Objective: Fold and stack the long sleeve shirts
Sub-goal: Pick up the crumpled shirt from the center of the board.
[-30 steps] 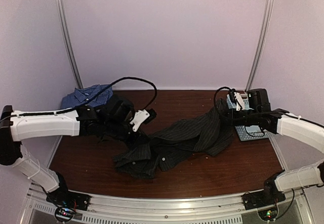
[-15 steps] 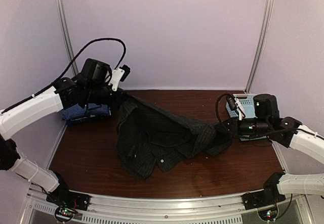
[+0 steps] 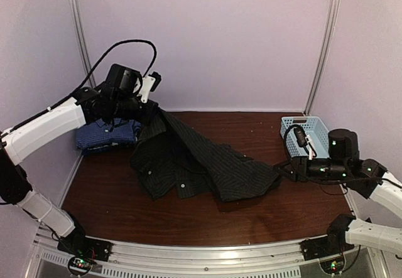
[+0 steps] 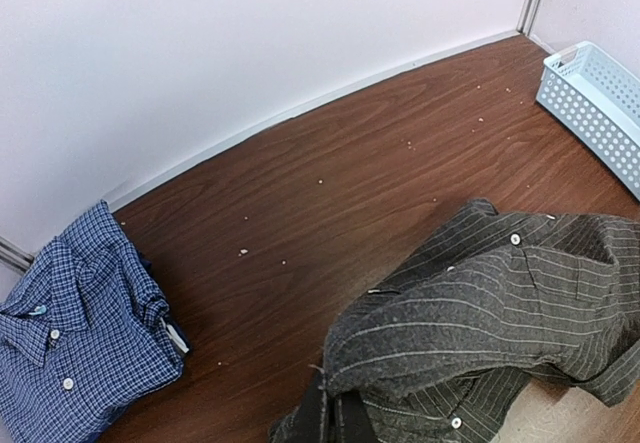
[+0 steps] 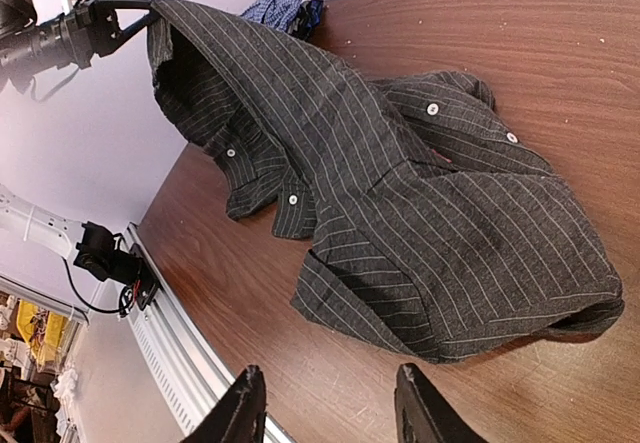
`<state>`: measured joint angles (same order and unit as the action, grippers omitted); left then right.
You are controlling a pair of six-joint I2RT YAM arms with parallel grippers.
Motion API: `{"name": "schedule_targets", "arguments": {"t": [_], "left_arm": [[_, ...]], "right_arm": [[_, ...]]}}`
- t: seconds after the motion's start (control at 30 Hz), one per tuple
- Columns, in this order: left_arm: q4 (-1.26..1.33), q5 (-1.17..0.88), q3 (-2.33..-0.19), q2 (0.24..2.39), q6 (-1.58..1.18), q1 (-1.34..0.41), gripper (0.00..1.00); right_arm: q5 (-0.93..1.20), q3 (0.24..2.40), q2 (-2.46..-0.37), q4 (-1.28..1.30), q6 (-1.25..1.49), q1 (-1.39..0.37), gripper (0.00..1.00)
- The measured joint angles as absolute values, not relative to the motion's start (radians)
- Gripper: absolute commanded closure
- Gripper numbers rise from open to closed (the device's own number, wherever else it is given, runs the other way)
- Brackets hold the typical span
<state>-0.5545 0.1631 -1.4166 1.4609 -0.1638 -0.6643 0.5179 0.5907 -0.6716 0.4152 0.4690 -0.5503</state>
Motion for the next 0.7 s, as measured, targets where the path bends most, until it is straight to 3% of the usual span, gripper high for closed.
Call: {"name": "schedule_targets", "arguments": {"t": [0.2, 0.43, 0.7], "left_arm": [[-0.556, 0.155, -1.417, 1.463, -0.164, -0.664, 1.0], [-0.555, 0.122, -1.417, 1.463, -0.164, -0.662, 1.0], [-0.556, 0.106, -1.418, 1.463, -0.164, -0.662, 1.0]], "right_arm": [[0.493, 0.595, -0.757, 0.357, 0.482, -0.569, 0.48], [0.437, 0.588, -0.947, 0.234, 0.482, -0.707, 0.36], [0.31, 0.639, -1.198, 0.212, 0.466, -0.85, 0.37]]}}
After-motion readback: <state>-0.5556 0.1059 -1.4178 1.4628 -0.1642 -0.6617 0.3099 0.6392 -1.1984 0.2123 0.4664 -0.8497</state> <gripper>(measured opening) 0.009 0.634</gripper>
